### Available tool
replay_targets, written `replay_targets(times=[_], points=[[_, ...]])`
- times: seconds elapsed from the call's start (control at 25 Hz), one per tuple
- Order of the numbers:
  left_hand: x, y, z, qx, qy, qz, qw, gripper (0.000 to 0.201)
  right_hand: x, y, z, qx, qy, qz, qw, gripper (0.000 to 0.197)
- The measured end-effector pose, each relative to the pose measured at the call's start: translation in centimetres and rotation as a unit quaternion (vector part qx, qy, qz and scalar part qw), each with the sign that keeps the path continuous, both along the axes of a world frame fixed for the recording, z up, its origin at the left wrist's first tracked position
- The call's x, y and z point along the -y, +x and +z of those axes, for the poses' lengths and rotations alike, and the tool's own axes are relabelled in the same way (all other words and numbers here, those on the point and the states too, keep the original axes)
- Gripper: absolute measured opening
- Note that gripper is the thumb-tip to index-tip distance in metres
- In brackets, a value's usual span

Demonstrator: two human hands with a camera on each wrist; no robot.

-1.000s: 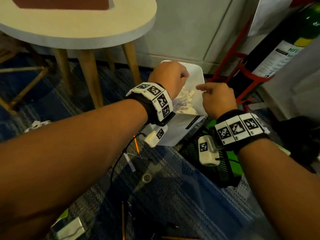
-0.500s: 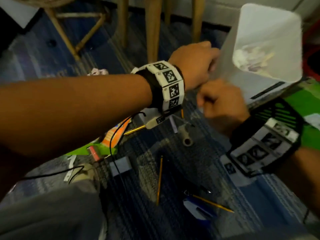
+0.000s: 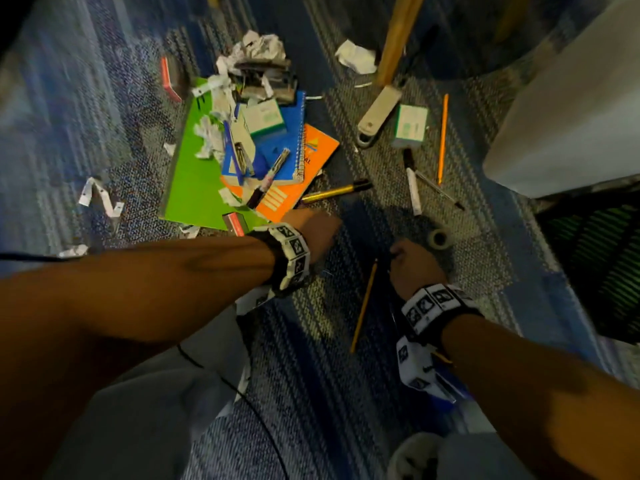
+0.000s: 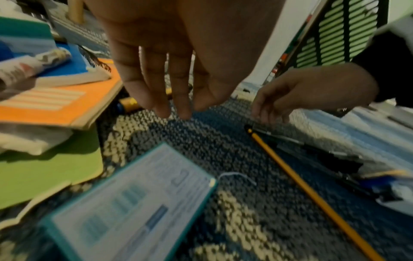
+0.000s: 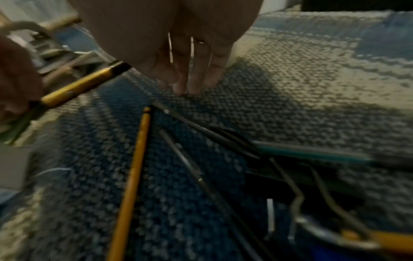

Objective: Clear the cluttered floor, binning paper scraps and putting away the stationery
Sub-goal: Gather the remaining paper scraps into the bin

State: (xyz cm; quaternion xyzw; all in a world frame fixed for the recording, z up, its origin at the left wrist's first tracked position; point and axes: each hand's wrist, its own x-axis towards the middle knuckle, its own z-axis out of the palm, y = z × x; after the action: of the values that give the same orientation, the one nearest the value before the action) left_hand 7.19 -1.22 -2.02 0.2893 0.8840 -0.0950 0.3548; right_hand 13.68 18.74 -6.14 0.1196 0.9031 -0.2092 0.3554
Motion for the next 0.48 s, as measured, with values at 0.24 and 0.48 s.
replay_targets(times=[0.24,0.48], points=[[-1.9,0.5,-2.2,0.048,0.014,-0.027,0.998,0.024,-2.2,2.4,-0.7,0.006,-0.039,-0.031,0.999,0.036],[-1.8,2.8,-4.5,0.093,0.007,-0.054,0.994,0.044,-1.4,2.2,-1.2,0.039,0.001,0.028,0.999,0.036]])
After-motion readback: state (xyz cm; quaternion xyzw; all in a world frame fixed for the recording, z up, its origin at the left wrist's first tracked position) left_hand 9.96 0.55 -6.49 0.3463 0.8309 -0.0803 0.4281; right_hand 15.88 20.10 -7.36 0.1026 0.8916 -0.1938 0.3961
